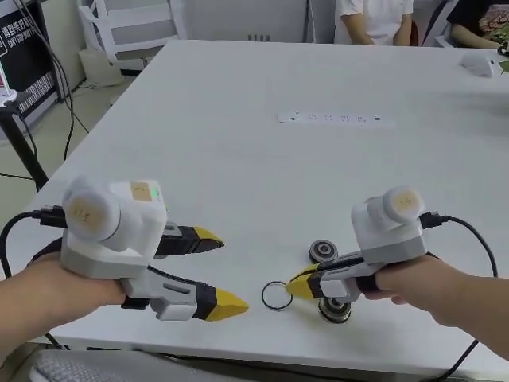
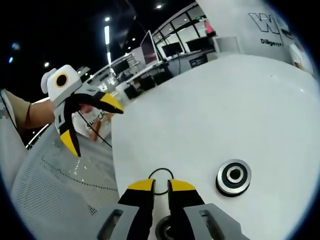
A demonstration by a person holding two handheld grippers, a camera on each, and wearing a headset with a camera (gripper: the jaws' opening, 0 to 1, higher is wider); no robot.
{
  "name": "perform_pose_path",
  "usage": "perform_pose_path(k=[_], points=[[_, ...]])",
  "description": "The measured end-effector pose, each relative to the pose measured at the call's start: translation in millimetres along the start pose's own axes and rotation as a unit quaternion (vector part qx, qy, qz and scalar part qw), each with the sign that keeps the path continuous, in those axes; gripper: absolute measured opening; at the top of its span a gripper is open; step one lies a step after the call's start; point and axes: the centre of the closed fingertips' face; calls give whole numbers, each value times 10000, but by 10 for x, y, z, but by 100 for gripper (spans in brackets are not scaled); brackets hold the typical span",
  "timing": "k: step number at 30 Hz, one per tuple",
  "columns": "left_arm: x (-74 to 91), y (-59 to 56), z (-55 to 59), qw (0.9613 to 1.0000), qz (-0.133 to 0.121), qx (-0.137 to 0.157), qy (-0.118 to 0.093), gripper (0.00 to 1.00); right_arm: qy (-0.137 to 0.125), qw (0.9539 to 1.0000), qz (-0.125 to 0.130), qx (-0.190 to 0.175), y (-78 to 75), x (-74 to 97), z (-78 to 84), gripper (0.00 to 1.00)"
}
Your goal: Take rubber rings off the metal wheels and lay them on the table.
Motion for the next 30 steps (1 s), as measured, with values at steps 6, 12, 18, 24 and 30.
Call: perform_pose_path(k=[6,12,18,24,30], points=[[-28,9,-18,10000,11,-16,23,58,-88,10000,21,-2,-18,97,-38,11],[-87,-24,-78,10000,52,-68,47,58,-235,9997,47,-17,-37,222,-91,13],[-159,-48,-134,9998,101,-123,77,58,-346,9994,81,27,-40,349,-123,14],[-270,-98,-178,9995,194,-191,136,58,-451,9989,139,23,-75,506,-104,15],[-405,-179,-245,9991,315,-253,160,58,-499,9985,216,-25,-130,638,-30,15]])
Point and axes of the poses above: the centre of the closed fingertips' face, and the gripper's own axes: x roughly backward along the fingers, y roughly to its left, z roughly out of its underside, and after that the axes turned 8 degrees about x, right-handed
